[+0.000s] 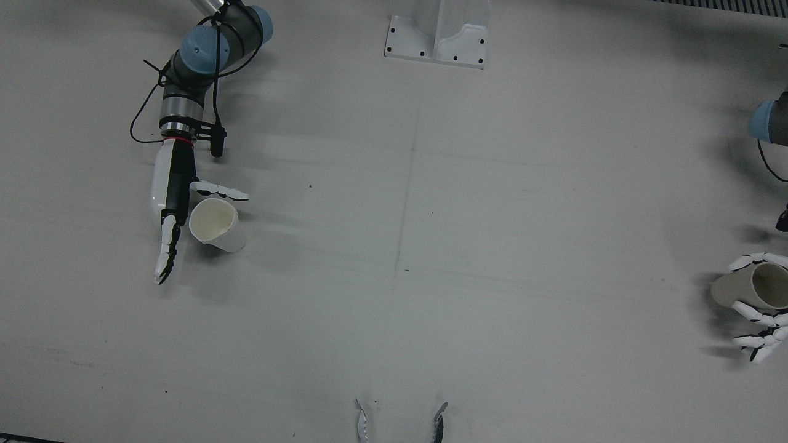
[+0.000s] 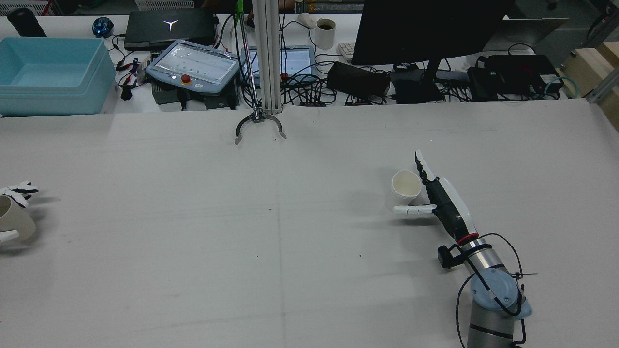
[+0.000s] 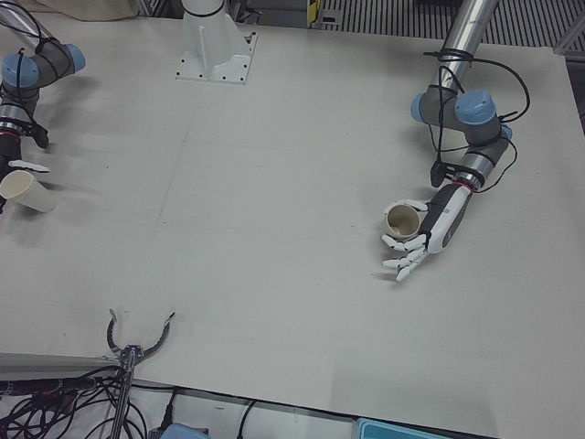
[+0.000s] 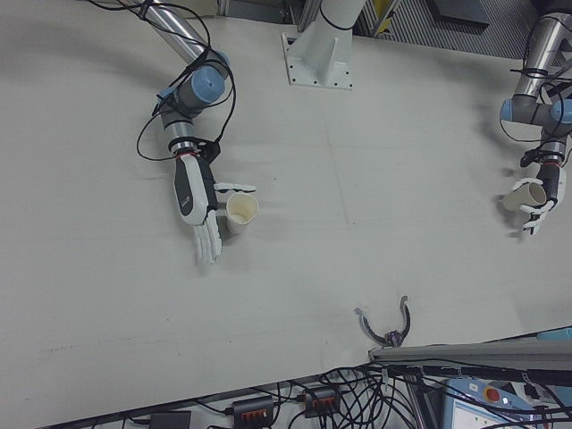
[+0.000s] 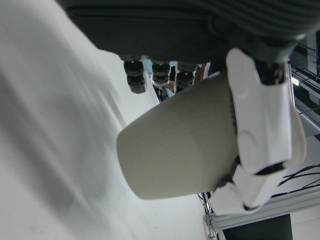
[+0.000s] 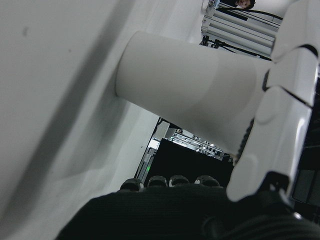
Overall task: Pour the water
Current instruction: 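Close the right hand around the middle white cup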
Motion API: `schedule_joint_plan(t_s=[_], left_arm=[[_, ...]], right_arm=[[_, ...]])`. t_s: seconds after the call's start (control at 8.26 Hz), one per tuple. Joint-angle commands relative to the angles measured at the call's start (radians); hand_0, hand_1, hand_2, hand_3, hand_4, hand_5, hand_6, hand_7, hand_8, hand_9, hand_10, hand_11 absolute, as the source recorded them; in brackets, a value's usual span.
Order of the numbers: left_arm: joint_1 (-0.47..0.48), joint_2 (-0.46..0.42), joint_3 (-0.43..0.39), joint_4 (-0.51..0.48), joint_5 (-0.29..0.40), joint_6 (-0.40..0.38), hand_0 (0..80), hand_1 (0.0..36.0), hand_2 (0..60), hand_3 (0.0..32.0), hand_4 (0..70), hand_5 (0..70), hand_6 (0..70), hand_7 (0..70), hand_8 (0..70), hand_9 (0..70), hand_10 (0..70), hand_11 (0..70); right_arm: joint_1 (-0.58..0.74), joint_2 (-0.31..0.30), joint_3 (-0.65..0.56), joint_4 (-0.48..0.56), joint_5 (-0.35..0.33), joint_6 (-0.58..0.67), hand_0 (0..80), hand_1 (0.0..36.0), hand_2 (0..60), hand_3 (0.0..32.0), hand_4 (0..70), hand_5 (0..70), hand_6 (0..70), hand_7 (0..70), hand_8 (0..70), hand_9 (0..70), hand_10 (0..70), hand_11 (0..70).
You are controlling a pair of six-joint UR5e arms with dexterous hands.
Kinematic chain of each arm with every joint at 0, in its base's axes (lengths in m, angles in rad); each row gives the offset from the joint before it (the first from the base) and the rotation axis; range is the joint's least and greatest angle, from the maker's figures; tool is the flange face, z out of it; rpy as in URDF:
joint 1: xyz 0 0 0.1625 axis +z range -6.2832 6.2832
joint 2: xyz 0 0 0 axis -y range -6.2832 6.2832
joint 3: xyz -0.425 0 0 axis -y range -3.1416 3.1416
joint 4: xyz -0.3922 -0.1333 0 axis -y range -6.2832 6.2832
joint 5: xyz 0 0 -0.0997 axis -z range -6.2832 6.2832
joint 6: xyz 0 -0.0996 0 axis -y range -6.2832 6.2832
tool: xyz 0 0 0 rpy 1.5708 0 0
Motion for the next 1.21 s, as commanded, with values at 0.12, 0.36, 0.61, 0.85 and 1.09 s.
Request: schedule_joint_plan(t_s=[0.12, 0.36, 0.61, 0.85, 1.09], left_arm=[[-0.001, 0.0, 0.005, 0.0, 0.0, -0.001, 53.3, 36.0, 60.0, 0.0, 38.5, 70.0, 15.6, 24.6, 5.8, 10.2, 8.2, 14.2], [0.0, 0.0, 0.008, 0.0, 0.0, 0.002, 53.2, 36.0, 60.0, 0.0, 38.1, 70.0, 15.3, 24.1, 5.7, 10.1, 8.2, 14.2], [-0.001, 0.0, 0.008, 0.0, 0.0, 0.002, 53.0, 36.0, 60.0, 0.0, 37.8, 70.0, 15.3, 24.0, 5.8, 10.1, 8.2, 14.2], [-0.003, 0.001, 0.009, 0.0, 0.0, 0.0, 52.9, 36.0, 60.0, 0.0, 37.6, 70.0, 15.4, 24.1, 5.8, 10.1, 8.3, 14.3], [-0.003, 0.001, 0.009, 0.0, 0.0, 0.0, 52.6, 36.0, 60.0, 0.0, 37.3, 70.0, 15.3, 23.8, 5.8, 10.2, 8.3, 14.2]], right_arm=[[0.0, 0.031, -0.001, 0.003, 0.002, -0.045, 50.4, 18.7, 6.5, 0.0, 0.0, 0.0, 0.0, 0.0, 0.0, 0.0, 0.0, 1.0], [0.0, 0.031, -0.004, 0.005, 0.002, -0.047, 50.0, 18.1, 7.2, 0.0, 0.0, 0.0, 0.0, 0.0, 0.0, 0.0, 0.0, 1.4], [0.0, 0.031, -0.049, 0.048, 0.002, -0.047, 49.3, 17.3, 7.3, 0.0, 1.0, 0.0, 0.0, 0.0, 0.0, 0.0, 0.0, 1.5], [0.0, 0.031, -0.049, 0.063, 0.002, -0.045, 48.8, 16.4, 7.3, 0.0, 2.3, 0.0, 0.0, 0.0, 0.5, 0.0, 0.0, 1.5], [0.0, 0.032, -0.047, 0.065, 0.003, -0.045, 47.7, 13.9, 11.9, 0.0, 27.1, 25.2, 0.0, 0.0, 0.0, 0.0, 2.6, 4.6]])
